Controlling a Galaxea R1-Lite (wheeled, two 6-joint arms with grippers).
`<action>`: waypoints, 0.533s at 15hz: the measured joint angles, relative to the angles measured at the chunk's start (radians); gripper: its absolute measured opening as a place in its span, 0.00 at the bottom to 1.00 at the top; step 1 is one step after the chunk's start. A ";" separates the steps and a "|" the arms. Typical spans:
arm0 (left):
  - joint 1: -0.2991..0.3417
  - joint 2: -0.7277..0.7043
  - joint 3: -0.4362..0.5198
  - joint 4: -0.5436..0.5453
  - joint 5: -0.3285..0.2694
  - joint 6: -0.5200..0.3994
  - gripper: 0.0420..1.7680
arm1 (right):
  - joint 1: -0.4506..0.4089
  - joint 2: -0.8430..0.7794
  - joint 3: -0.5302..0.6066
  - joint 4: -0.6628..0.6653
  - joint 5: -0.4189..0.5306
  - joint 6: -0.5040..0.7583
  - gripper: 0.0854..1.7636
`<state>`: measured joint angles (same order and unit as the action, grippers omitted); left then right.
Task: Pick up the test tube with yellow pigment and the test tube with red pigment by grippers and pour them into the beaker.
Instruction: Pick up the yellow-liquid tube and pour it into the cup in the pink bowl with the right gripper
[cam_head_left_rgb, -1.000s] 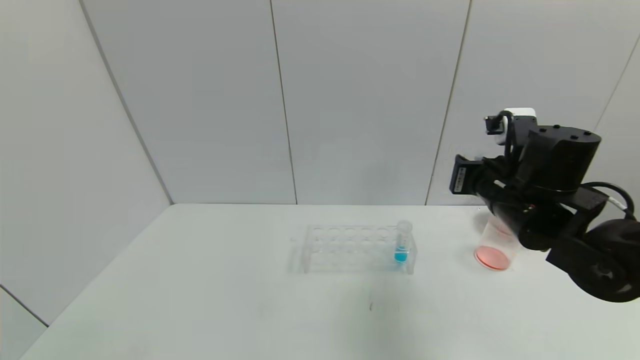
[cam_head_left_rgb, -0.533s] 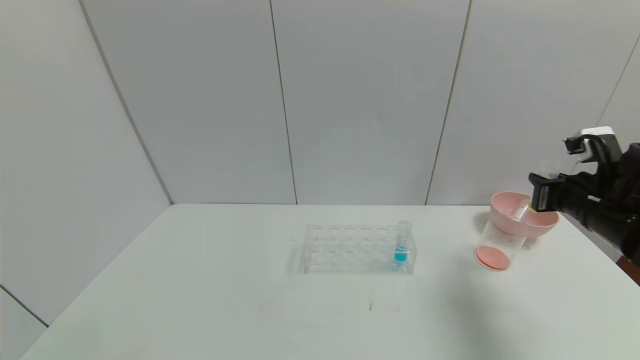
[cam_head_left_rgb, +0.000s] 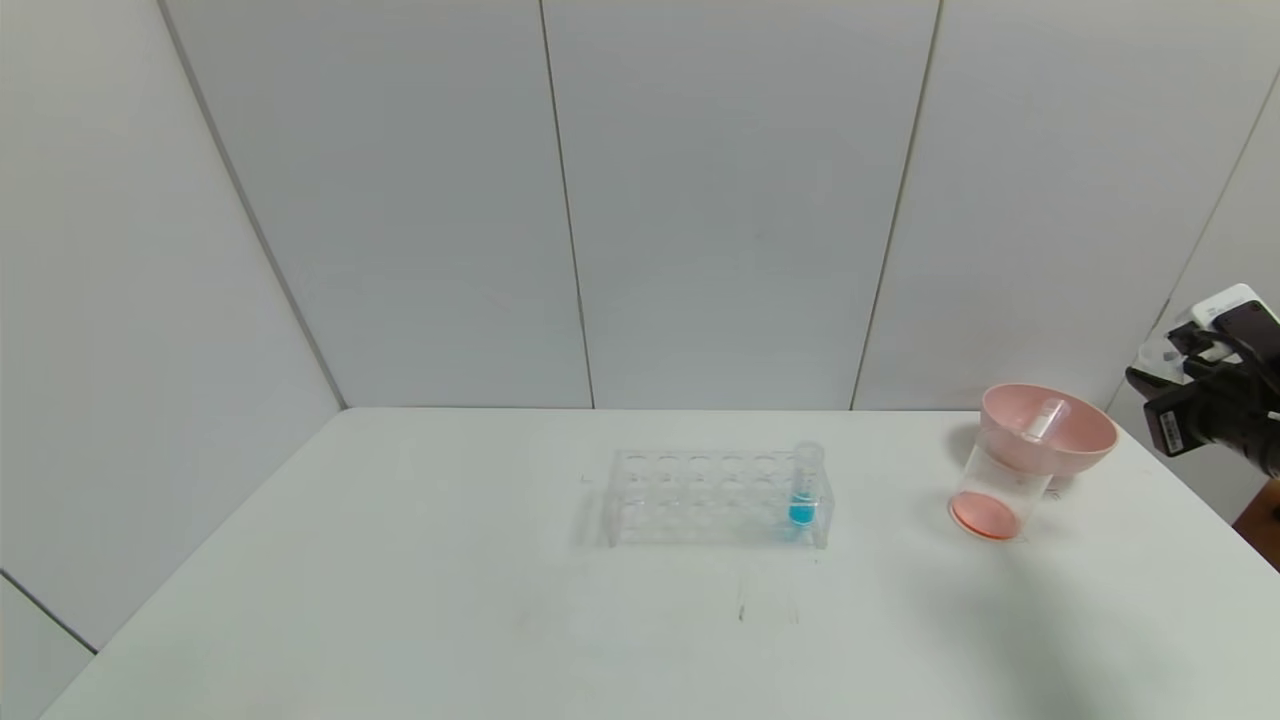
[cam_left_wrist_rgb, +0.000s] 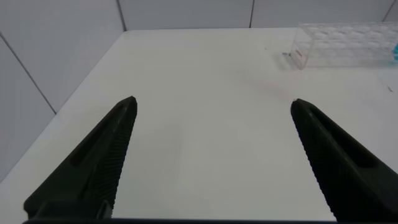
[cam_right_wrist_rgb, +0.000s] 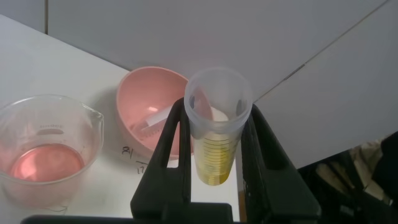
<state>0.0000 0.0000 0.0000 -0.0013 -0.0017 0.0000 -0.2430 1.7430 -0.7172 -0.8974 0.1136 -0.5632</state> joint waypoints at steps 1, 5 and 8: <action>0.000 0.000 0.000 0.000 0.000 0.000 1.00 | -0.001 0.014 0.004 -0.032 0.009 -0.048 0.26; 0.000 0.000 0.000 0.000 0.000 0.000 1.00 | -0.003 0.071 0.055 -0.201 0.098 -0.240 0.26; 0.000 0.000 0.000 0.000 0.000 0.000 1.00 | -0.005 0.109 0.081 -0.240 0.140 -0.298 0.26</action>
<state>0.0000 0.0000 0.0000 -0.0013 -0.0017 0.0000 -0.2477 1.8515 -0.6364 -1.1374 0.2532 -0.8613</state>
